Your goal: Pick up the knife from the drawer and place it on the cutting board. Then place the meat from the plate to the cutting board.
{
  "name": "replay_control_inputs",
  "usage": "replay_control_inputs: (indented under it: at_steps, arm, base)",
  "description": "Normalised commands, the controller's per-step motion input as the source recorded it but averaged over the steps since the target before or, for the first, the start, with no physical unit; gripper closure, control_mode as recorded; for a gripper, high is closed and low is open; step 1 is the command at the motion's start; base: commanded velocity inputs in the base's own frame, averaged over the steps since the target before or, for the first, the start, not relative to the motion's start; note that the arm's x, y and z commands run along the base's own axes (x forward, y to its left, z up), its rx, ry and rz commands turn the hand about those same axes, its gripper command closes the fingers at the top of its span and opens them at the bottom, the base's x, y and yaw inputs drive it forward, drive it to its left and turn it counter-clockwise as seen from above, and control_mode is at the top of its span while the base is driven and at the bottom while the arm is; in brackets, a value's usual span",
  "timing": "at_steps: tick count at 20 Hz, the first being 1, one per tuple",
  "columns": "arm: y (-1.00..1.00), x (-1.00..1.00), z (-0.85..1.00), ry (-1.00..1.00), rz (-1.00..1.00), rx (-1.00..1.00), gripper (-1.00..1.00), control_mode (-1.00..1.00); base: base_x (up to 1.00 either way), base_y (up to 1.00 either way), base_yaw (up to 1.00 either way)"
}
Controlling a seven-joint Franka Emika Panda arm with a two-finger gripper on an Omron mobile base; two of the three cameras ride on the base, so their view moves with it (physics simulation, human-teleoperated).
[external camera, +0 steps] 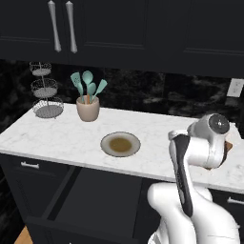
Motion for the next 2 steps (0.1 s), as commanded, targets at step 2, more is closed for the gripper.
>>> replay_control_inputs:
  at_steps: [2]
  arm:
    - [0.08, -0.61, 1.0, -0.14, 0.07, 0.02, -1.0, -1.0]
  base:
    - [0.0, 0.0, 0.0]
